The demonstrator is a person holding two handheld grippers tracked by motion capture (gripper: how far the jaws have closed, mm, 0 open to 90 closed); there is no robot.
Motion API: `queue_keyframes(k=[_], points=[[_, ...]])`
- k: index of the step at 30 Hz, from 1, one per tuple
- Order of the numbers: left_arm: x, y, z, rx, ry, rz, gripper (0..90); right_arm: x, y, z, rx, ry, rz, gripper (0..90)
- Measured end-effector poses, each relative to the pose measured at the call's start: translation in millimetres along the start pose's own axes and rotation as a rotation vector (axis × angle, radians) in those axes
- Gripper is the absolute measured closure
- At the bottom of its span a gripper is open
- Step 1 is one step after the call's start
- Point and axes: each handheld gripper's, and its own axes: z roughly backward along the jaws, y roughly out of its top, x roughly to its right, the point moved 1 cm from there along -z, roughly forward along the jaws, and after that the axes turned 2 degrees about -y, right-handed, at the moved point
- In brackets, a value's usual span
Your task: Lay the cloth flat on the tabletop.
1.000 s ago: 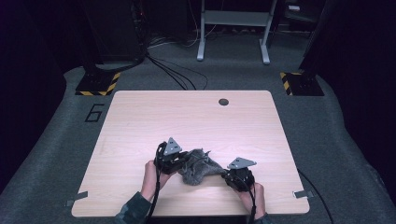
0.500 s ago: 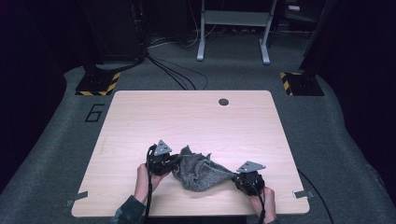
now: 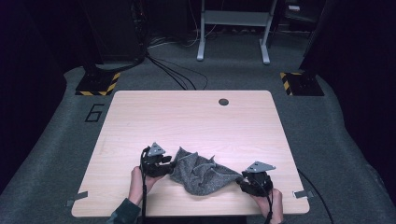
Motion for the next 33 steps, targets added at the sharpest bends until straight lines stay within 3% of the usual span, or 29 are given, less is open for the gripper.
queue_keyframes(k=[2,5,10,11,14,15,16,18,22,25,26,27,33], points=[[-1.7,6.9,4.0,0.000,0.033,-0.009,44.0,1.9,3.2,4.4,0.014,0.006,-0.007,53.4],[-2.7,14.9,3.2,0.006,0.044,-0.008,37.8,5.3,9.3,11.5,0.054,0.014,0.000,51.4],[-2.5,25.7,-4.8,-0.011,0.060,-0.039,37.0,11.4,19.0,18.3,0.098,0.011,-0.020,51.7],[-4.0,28.9,-13.5,-0.044,0.078,-0.066,37.1,13.0,23.8,18.6,0.113,0.011,-0.027,52.8],[-7.5,29.6,-23.9,-0.075,0.076,-0.069,37.6,12.0,27.6,13.2,0.087,0.019,-0.033,53.1],[-9.0,29.2,-29.1,-0.086,0.078,-0.064,37.7,9.9,28.9,2.6,0.042,0.026,-0.030,53.0],[-10.2,28.8,-33.6,-0.095,0.076,-0.056,37.7,9.9,28.9,2.6,0.042,0.026,-0.030,53.0],[-12.5,28.4,-42.3,-0.106,0.058,-0.059,39.1,5.5,26.2,-13.4,-0.019,0.036,-0.030,52.4],[-11.0,27.9,-46.8,-0.123,0.017,-0.097,55.6,1.3,22.6,-25.2,-0.068,0.036,-0.013,61.8],[-7.0,25.4,-52.1,-0.157,0.005,-0.136,63.0,-0.3,21.2,-31.1,-0.082,0.033,-0.015,67.6],[-6.5,24.2,-54.4,-0.163,-0.005,-0.139,63.0,-0.3,21.2,-31.1,-0.082,0.033,-0.015,67.6],[-6.3,23.1,-55.9,-0.170,-0.013,-0.140,64.9,0.5,20.5,-34.0,-0.093,0.036,0.015,69.2],[-7.1,15.6,-59.2,-0.182,-0.002,-0.130,67.5,1.7,22.5,-39.5,-0.102,0.033,0.006,73.1]])
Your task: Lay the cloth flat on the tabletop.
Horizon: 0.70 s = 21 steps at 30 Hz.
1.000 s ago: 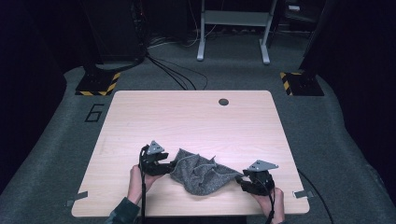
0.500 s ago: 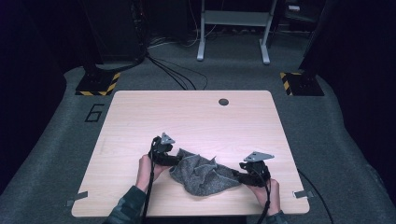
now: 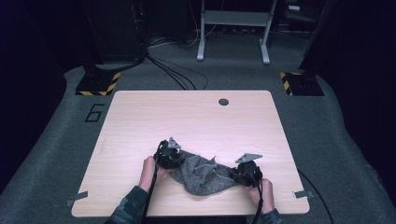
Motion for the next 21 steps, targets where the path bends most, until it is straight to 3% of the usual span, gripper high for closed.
queue_keyframes(k=[2,3,4,21], points=[[-0.1,-0.9,0.4,0.004,0.003,0.004,68.1,1.4,1.9,-2.1,0.010,-0.006,0.001,73.7],[-0.2,-1.8,0.7,0.009,0.005,0.006,68.3,0.2,2.8,-2.9,0.011,-0.014,-0.023,73.9],[0.0,-3.3,1.9,0.007,0.011,0.003,68.7,2.3,4.0,-3.5,0.008,-0.017,0.006,74.0],[-0.9,-14.3,8.7,0.028,0.046,0.032,70.2,21.0,23.1,-18.3,0.009,-0.075,0.003,75.6]])
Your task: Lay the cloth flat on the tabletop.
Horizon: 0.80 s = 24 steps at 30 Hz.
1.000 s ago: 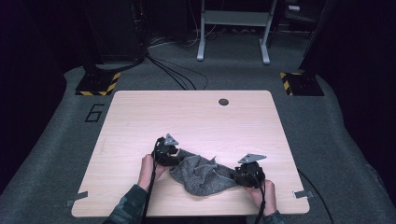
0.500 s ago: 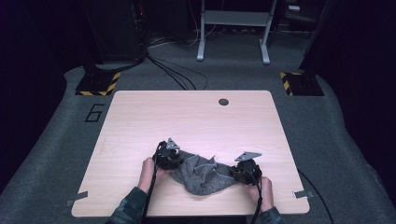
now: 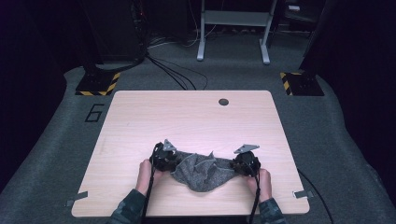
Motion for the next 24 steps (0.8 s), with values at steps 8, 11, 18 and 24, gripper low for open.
queue_keyframes(k=[8,11,18,24], points=[[3.1,-7.2,5.6,0.005,0.020,0.015,70.1,10.7,18.6,-15.9,0.003,-0.014,-0.009,76.0],[3.8,-8.8,6.5,0.008,0.019,0.017,69.7,12.4,23.7,-19.8,-0.005,-0.010,-0.011,75.8],[-0.3,-0.8,9.5,0.039,0.043,0.052,41.7,11.1,31.2,-6.1,0.044,0.038,-0.046,66.2],[0.9,12.6,12.8,0.063,0.014,0.043,38.1,-9.3,47.6,20.7,0.136,0.106,-0.029,57.6]])
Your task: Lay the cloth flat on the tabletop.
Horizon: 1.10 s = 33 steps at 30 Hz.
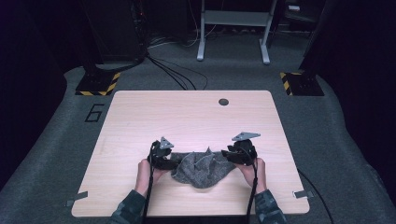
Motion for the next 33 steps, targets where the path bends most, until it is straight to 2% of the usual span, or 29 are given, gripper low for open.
queue_keyframes(k=[1,2,3,7,8,11,12,15,18,25,29,31,33], points=[[2.3,2.5,-0.1,0.002,-0.010,-0.004,38.1,-11.7,7.6,-0.1,0.005,0.012,0.032,56.0],[4.3,4.9,-0.8,-0.001,-0.015,-0.014,38.1,-11.7,7.6,-0.1,0.005,0.012,0.032,56.0],[8.1,9.4,-3.6,-0.008,-0.027,-0.018,38.1,-17.4,13.2,-8.3,-0.004,0.021,0.047,54.8],[9.7,16.4,-13.2,-0.028,-0.045,-0.010,37.8,-16.6,19.5,-31.6,-0.043,0.053,0.010,56.4],[9.7,16.4,-13.2,-0.028,-0.045,-0.010,38.0,-16.0,20.5,-36.4,-0.052,0.057,0.008,56.3],[11.8,16.9,-19.6,-0.068,-0.065,-0.013,39.4,-15.1,20.7,-44.8,-0.078,0.060,0.010,57.8],[13.3,15.8,-22.2,-0.085,-0.072,-0.012,41.8,-14.1,19.2,-50.3,-0.109,0.065,0.017,60.9],[14.2,14.5,-23.7,-0.091,-0.082,-0.013,46.4,-15.4,16.8,-54.1,-0.140,0.069,0.012,64.1],[16.9,12.2,-27.1,-0.104,-0.093,-0.017,58.1,-17.8,11.2,-62.4,-0.197,0.070,0.040,70.8],[17.1,10.2,-30.6,-0.097,-0.104,-0.031,76.8,-17.0,8.4,-69.2,-0.205,0.053,0.056,82.7],[11.2,10.9,-31.7,-0.083,-0.061,-0.039,81.5,-13.7,10.7,-72.0,-0.190,0.030,0.068,85.3],[9.5,11.1,-32.0,-0.080,-0.058,-0.040,82.6,-11.8,12.8,-72.3,-0.177,-0.001,0.075,86.0],[7.8,11.1,-31.2,-0.083,-0.066,-0.026,83.0,-8.6,15.2,-71.0,-0.169,-0.003,0.071,86.0]])
